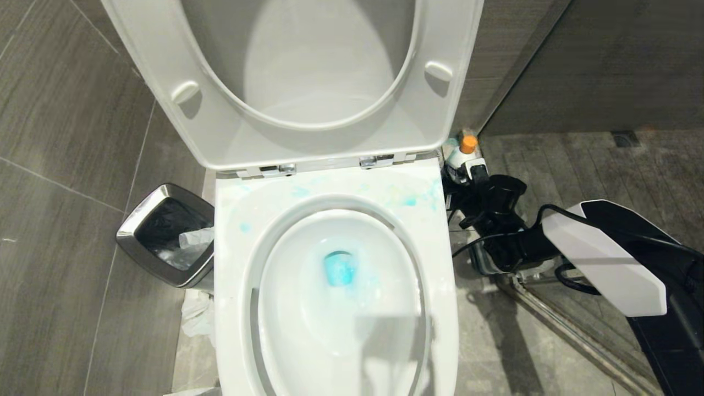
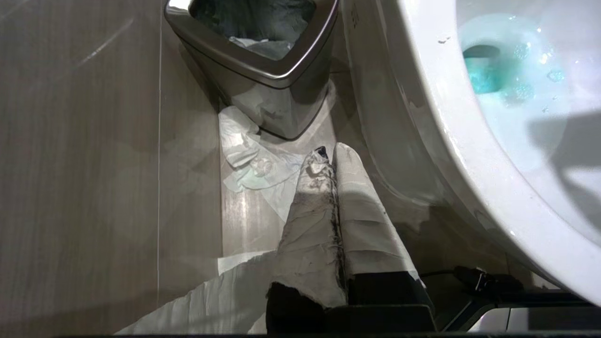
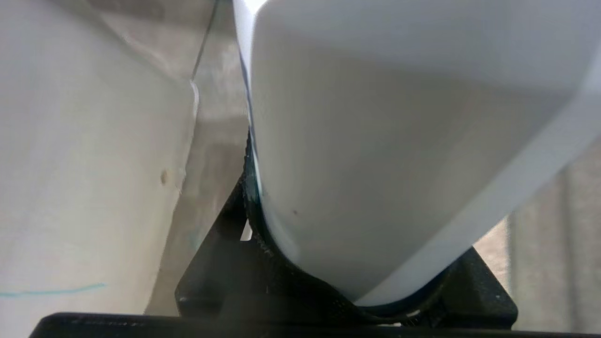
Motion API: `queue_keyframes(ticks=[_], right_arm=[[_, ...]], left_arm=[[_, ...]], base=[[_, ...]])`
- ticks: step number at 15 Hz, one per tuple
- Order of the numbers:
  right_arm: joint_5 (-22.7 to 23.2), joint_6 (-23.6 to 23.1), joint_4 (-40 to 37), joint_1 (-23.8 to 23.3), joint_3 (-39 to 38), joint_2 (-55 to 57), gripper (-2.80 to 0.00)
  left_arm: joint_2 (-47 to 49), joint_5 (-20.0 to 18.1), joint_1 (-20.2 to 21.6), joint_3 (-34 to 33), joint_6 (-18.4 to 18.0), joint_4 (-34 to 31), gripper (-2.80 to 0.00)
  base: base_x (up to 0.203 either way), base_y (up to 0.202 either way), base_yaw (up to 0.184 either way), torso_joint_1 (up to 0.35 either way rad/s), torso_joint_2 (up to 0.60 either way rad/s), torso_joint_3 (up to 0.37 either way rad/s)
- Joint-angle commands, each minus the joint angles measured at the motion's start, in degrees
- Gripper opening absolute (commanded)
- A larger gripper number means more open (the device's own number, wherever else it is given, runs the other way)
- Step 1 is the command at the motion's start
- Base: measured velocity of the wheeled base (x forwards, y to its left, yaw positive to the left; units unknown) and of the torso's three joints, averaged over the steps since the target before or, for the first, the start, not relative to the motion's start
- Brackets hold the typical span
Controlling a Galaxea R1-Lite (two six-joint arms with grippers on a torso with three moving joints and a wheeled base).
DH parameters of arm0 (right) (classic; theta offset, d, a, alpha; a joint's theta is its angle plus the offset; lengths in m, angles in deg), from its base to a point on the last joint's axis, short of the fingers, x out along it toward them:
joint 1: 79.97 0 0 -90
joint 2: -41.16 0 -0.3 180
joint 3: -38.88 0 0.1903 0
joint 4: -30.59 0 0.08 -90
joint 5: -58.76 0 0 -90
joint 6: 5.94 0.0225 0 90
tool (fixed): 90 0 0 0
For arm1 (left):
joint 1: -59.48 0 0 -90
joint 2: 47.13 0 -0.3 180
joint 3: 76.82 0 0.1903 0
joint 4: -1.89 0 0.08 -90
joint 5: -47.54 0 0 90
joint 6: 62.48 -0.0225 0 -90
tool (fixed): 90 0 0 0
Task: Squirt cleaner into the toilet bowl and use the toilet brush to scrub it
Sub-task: Place the cleaning agent on the floor
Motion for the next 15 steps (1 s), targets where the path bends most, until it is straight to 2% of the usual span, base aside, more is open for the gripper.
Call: queue_keyframes(ticks=[1,9,12,15], right_arm=[[0.0,-0.1,0.1,0.0,0.9,0.0,-2.80],[0.0,-0.6,-0.6,0.4,6.4,1.2,-2.80],[0.2,-1.7,-0.8,1.1,10.8,1.8,-2.80],[0.5,-2.1,-0.5,1.4,11.6,2.0,-2.80]], left_arm=[[0.1,0.0,0.0,0.0,-0.1,0.0,-2.80],[0.0,0.0,0.0,0.0,-0.2,0.0,-2.80],[0.1,0.0,0.0,0.0,-0.1,0.0,-2.80],[0.1,0.0,0.0,0.0,0.0,0.0,-2.80]], base=[[0.000,0.000,0.000,0.002,0.00,-0.194],[0.000,0.000,0.000,0.004,0.00,-0.194],[0.000,0.000,0.000,0.002,0.00,-0.073],[0.000,0.000,0.000,0.000,0.00,0.000]])
